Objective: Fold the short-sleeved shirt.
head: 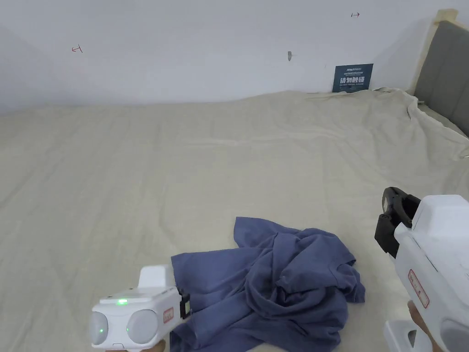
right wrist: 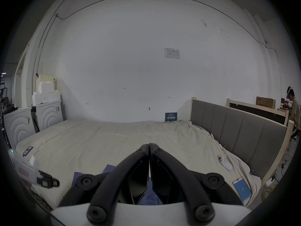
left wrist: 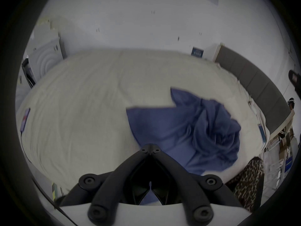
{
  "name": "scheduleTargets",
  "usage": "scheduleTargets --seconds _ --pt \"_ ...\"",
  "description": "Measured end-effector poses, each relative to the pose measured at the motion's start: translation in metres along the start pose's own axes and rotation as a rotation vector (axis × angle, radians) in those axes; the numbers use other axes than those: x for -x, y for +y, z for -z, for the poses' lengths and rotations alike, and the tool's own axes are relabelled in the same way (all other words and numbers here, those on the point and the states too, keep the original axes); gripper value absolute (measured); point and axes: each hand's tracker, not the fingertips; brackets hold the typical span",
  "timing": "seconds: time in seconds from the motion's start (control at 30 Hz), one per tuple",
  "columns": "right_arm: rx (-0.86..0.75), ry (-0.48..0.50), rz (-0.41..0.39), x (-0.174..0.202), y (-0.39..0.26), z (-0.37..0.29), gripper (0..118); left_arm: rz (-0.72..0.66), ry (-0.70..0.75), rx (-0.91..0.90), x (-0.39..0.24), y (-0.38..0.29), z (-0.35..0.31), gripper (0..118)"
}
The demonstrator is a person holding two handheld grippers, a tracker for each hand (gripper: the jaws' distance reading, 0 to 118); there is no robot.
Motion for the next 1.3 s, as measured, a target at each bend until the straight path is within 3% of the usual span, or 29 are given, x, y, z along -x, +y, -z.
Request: scheduleTargets --seconds 0.07,0.2,0.27,0.33,0.47,0.57,0.73,0.77,0.83,0.87,1.0,1.1,1.3 --pt "0.008 0.001 0.002 0.001 -0.002 0.001 0 0.006 -0.012 0.063 -0.001 -0.016 0.01 13" --pt "0.024 0.002 0.004 0.0 -0.009 0.004 0 0.022 -0.006 0.102 -0.003 -0.043 0.02 65" --pt "0.033 0.006 0.007 0.0 -0.012 0.006 0 0.038 0.007 0.129 -0.006 -0.052 0.025 69" --pt "0.041 0.008 0.01 0.0 -0.014 0.007 0 0.061 0.016 0.139 -0.01 -0.06 0.026 86" --pt "0.047 0.004 0.006 -0.005 -0.019 0.009 0 0.091 0.068 0.158 -0.013 -0.07 0.035 88" --pt "0.051 0.004 0.006 -0.009 -0.021 0.011 0 0.087 0.076 0.181 -0.012 -0.071 0.046 85" --pt "0.057 -0.003 0.013 -0.014 -0.023 0.012 0 0.097 0.087 0.197 -0.018 -0.073 0.051 67" --pt "0.058 -0.005 0.013 -0.014 -0.024 0.012 0 0.1 0.083 0.201 -0.02 -0.072 0.05 56" --pt "0.063 -0.005 0.014 -0.015 -0.026 0.013 0 0.095 0.05 0.199 -0.025 -0.067 0.043 13" --pt "0.066 -0.006 0.014 -0.016 -0.026 0.014 0 0.096 0.032 0.197 -0.027 -0.067 0.042 6" --pt "0.085 -0.002 0.022 -0.019 -0.03 0.019 0 0.12 0.02 0.188 -0.027 -0.065 0.042 2" --pt "0.123 0.004 0.025 -0.022 -0.037 0.029 0 0.025 -0.04 0.133 -0.015 -0.055 0.024 1" --pt "0.239 0.004 -0.019 -0.03 -0.065 0.078 0 -0.031 -0.122 0.047 0.002 -0.028 -0.012 1"
